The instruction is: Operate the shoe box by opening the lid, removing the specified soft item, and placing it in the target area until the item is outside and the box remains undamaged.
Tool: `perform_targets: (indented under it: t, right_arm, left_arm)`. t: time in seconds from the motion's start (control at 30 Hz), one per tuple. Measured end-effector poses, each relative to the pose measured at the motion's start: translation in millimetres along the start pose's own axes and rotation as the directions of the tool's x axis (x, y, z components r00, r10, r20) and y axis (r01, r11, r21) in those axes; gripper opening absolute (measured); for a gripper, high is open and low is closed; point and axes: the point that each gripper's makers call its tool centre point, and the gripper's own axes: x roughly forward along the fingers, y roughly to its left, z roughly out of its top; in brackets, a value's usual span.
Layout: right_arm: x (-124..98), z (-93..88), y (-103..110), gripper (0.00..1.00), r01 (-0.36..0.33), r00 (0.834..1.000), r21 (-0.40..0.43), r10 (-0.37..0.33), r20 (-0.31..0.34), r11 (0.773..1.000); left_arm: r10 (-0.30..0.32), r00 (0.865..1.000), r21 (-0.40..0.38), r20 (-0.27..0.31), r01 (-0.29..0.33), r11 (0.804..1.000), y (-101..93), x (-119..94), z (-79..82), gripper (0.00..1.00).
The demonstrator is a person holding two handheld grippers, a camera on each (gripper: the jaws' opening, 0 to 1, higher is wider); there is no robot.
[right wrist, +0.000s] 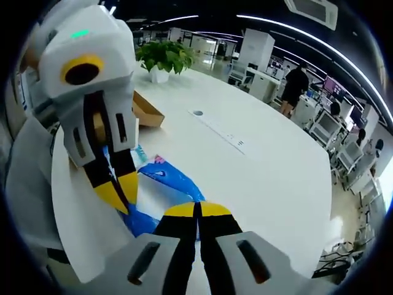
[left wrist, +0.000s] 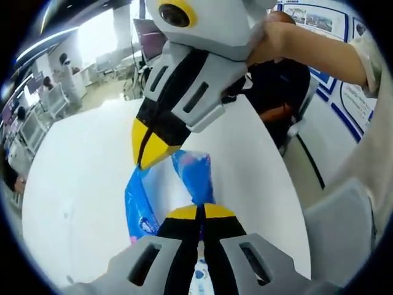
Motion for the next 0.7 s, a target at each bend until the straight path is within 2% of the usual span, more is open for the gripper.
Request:
perform_targets:
  t: [0.47,0.7]
  right_arm:
    - [12.1,-40.2,-18.8,0.00,0.014,0.999,0.053,-0.012,-0.038,0.999]
    - [21.7,-59.7,-22.3,0.00,0.014,0.998,0.073,-0.010,-0.056,0.997]
  left_arm:
    - [-0.071,0.997,0.018,0.001,0.071,0.997,3.7,44.3,6.7,0.00]
    - [-0.093,0.996,0.020,0.001,0.093,0.995,5.2,63.4,2.0,0.00]
